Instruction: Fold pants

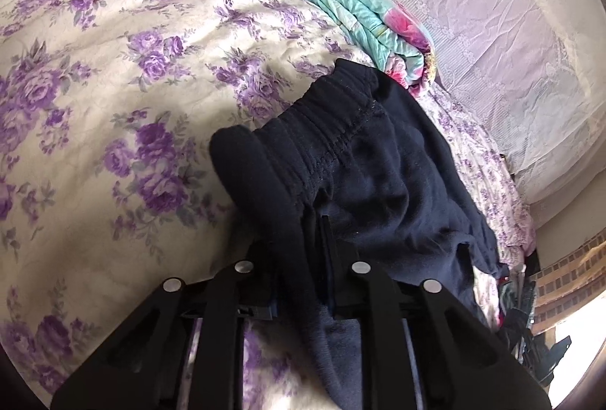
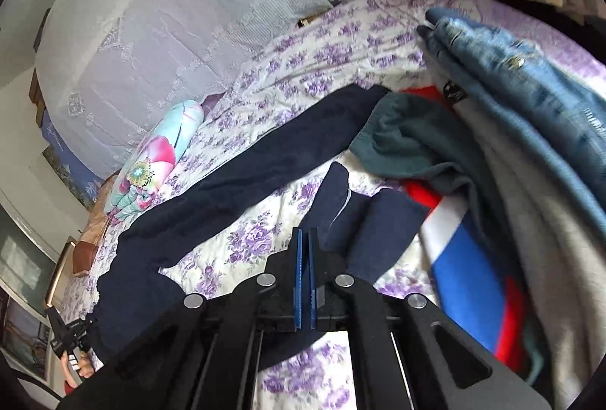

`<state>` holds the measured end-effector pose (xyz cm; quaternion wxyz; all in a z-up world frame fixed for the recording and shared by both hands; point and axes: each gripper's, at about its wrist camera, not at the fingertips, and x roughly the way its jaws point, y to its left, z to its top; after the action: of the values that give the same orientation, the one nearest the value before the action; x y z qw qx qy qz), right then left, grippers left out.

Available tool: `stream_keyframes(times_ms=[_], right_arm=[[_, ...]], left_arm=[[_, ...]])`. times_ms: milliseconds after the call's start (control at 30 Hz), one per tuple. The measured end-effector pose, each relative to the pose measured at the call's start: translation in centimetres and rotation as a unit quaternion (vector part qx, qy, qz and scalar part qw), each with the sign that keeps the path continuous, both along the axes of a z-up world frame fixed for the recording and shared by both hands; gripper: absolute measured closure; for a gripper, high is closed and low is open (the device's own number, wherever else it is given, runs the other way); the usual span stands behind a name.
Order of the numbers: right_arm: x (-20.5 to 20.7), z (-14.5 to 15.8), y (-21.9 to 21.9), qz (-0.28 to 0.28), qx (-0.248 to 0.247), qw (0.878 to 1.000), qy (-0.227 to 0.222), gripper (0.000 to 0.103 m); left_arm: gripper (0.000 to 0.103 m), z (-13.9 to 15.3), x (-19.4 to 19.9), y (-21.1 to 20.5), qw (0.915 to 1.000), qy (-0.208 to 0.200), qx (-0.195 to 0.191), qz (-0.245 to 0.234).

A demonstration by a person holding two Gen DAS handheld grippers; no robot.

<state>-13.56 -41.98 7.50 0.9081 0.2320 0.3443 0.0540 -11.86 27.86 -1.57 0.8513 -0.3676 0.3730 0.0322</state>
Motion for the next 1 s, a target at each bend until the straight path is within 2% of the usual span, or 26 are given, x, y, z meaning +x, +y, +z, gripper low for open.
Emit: stream_keyframes(times_ms=[100, 200, 267, 333, 400, 433, 467, 500, 567, 633, 700, 733, 767, 800, 867, 1000], right_arm=[[-2.6, 0.2, -1.5, -0.026, 0.001, 1.000, 0.003, 0.100], [-6.1, 0.4, -3.2, -0.057, 0.035, 0.998, -0.007, 0.101], [-9.1, 0.5, -4.2, -0.079, 0.033, 0.996, -0.012, 0.101], [-11.3, -0.4, -5.2, -0.093, 0.022, 0.995, 0.012, 0.100], [-12.0, -2.3, -5.9, -0.097, 0.048, 0.993, 0.041, 0.093], [-11.9, -3.5, -6.1, -0.094, 0.082, 0.991, 0.043, 0.077], [-11.5, -4.6, -6.1, -0.089, 0.119, 0.988, 0.039, 0.050], [-10.6, -5.8, -5.7, -0.077, 0.151, 0.985, 0.041, 0.044], [-8.3, -7.7, -4.3, -0.046, 0.181, 0.981, 0.053, 0.044], [-6.5, -8.8, -3.0, -0.048, 0.168, 0.983, 0.055, 0.045], [-4.8, -9.8, -2.7, -0.045, 0.183, 0.981, 0.048, 0.052], [-4.1, -10.4, -2.8, -0.051, 0.197, 0.978, 0.050, 0.065], [-3.5, -11.0, -2.8, -0.050, 0.209, 0.975, 0.051, 0.073], [-3.4, -11.1, -2.7, -0.055, 0.209, 0.975, 0.047, 0.077], [-4.3, -10.0, -2.4, -0.056, 0.196, 0.979, 0.029, 0.087], [-8.7, -5.8, -2.8, -0.047, 0.156, 0.987, 0.012, 0.088]], left_arm=[[0.091, 0.4, -1.2, -0.2, 0.9999, -0.007, 0.007, -0.006], [0.092, 0.9, -2.6, 0.1, 0.9997, -0.018, -0.018, -0.005], [0.093, 1.5, -3.7, 0.3, 0.9994, -0.026, -0.021, -0.004], [0.093, 2.1, -4.5, 0.4, 0.9996, -0.025, -0.012, -0.006], [0.093, 1.9, -4.5, 0.6, 0.9999, -0.007, 0.007, -0.006], [0.093, 1.7, -4.4, 0.7, 0.9999, 0.003, 0.011, -0.006], [0.093, 1.2, -4.3, 0.8, 0.9999, 0.011, 0.009, -0.008], [0.093, 0.7, -4.2, 0.8, 0.9998, 0.017, 0.002, -0.008], [0.093, 0.2, -4.6, 0.8, 0.9999, 0.012, -0.009, -0.002], [0.093, -0.1, -4.8, 0.8, 0.9999, 0.004, -0.014, 0.001], [0.093, -0.6, -4.9, 1.1, 0.9996, 0.002, -0.027, 0.002], [0.093, -0.9, -4.8, 1.2, 0.9995, 0.003, -0.033, 0.003], [0.092, -1.2, -4.7, 1.2, 0.9993, 0.004, -0.036, 0.003], [0.091, -1.3, -4.6, 1.1, 0.9994, 0.002, -0.034, 0.003], [0.090, -1.2, -4.5, 0.8, 0.9998, 0.001, -0.020, 0.004], [0.090, -0.6, -4.8, 0.6, 1.0000, -0.001, -0.008, 0.003]])
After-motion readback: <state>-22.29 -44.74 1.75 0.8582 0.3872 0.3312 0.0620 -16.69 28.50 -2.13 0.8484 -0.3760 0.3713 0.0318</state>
